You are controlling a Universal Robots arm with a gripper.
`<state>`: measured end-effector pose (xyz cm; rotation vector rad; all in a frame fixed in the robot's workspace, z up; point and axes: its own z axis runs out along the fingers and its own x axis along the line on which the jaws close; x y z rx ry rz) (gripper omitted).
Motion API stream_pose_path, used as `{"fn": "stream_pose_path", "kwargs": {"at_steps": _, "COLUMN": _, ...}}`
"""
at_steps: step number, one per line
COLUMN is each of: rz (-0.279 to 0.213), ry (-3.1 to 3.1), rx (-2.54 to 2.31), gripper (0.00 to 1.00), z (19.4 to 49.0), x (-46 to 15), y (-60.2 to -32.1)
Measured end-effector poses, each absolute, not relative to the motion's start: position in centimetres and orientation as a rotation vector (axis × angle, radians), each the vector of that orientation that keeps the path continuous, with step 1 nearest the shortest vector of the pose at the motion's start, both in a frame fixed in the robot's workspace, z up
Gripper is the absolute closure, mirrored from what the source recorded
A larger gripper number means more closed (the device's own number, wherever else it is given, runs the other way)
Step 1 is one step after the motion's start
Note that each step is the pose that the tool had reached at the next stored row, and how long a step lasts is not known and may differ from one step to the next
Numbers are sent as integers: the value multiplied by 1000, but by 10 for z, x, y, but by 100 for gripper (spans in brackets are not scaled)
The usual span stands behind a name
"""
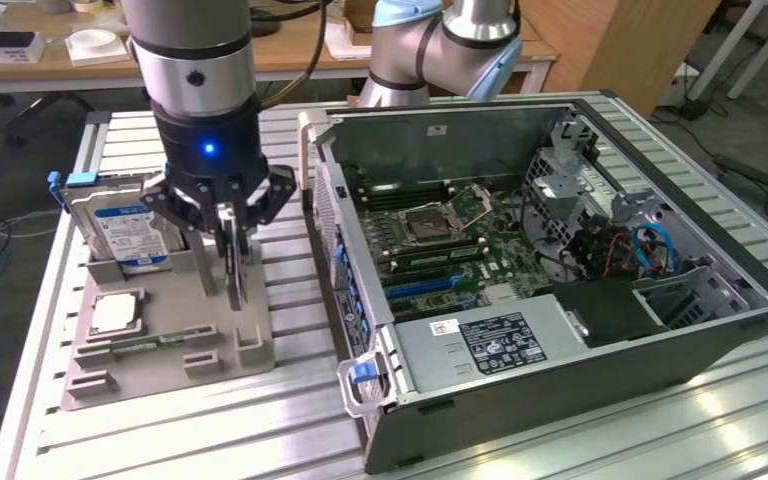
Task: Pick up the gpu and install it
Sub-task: 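Pick up the gpu and move the gpu toward the slot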
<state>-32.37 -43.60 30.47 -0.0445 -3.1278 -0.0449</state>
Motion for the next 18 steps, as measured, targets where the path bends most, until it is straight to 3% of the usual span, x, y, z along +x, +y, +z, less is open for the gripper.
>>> {"fn": "stream_pose_path", "kwargs": {"at_steps": 18, "rz": -45, "ry": -3128, "rx": -44, "gripper": 74, "z": 314, "x": -324, "y": -436}}
